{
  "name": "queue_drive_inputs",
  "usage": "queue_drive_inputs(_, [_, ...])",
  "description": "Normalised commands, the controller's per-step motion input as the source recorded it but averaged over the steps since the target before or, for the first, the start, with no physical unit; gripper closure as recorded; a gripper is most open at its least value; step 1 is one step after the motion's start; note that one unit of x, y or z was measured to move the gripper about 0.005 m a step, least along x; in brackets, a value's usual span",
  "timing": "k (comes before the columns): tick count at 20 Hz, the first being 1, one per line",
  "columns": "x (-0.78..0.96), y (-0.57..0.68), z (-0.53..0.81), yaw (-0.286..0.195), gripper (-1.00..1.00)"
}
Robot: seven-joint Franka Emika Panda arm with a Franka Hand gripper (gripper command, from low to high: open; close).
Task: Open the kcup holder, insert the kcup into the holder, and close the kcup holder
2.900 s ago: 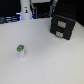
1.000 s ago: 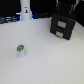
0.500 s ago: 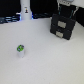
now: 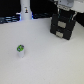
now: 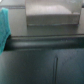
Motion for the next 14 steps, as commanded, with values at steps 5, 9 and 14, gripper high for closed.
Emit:
queue_drive_inputs(5, [-0.16,-0.05,-0.15,0.011,-1.00])
queue_drive_inputs(9, [-0.21,-0.46,0.00,0.058,-1.00])
queue_drive_inputs(14, [-0.14,-0.34,-0.02,0.061,-1.00])
